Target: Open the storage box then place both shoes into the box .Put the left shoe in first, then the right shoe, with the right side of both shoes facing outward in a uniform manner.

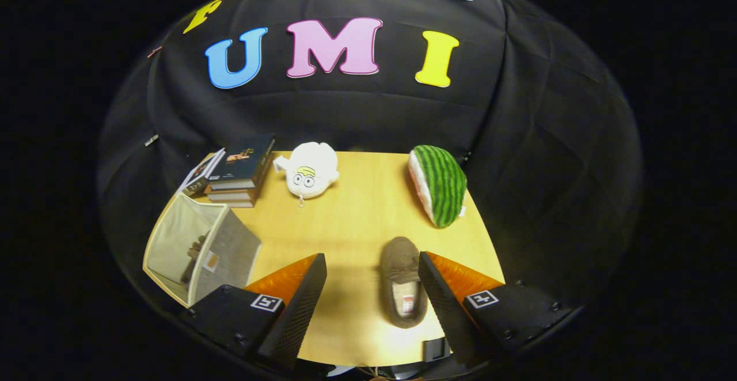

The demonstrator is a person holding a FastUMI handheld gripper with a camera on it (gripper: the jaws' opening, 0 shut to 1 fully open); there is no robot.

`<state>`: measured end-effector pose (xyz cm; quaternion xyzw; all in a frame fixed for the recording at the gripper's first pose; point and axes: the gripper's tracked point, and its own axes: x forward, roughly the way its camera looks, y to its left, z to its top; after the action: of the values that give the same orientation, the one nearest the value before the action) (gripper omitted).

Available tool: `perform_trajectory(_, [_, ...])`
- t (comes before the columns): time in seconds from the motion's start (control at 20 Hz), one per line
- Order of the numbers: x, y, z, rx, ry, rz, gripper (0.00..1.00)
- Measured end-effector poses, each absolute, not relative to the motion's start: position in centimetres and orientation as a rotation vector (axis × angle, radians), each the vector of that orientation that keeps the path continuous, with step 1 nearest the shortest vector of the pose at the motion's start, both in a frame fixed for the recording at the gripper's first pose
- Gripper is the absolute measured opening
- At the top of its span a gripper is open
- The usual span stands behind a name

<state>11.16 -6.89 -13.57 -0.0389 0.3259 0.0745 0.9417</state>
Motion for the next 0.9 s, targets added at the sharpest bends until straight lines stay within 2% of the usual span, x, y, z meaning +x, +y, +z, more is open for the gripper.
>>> perform_trajectory(0.4, [11.3,-15.3,-24.3,-0.120,0.879,0.199,1.00])
perform_trajectory(0.9, [14.4,-16.2,-31.8,-0.026,1.030,0.268,0.99])
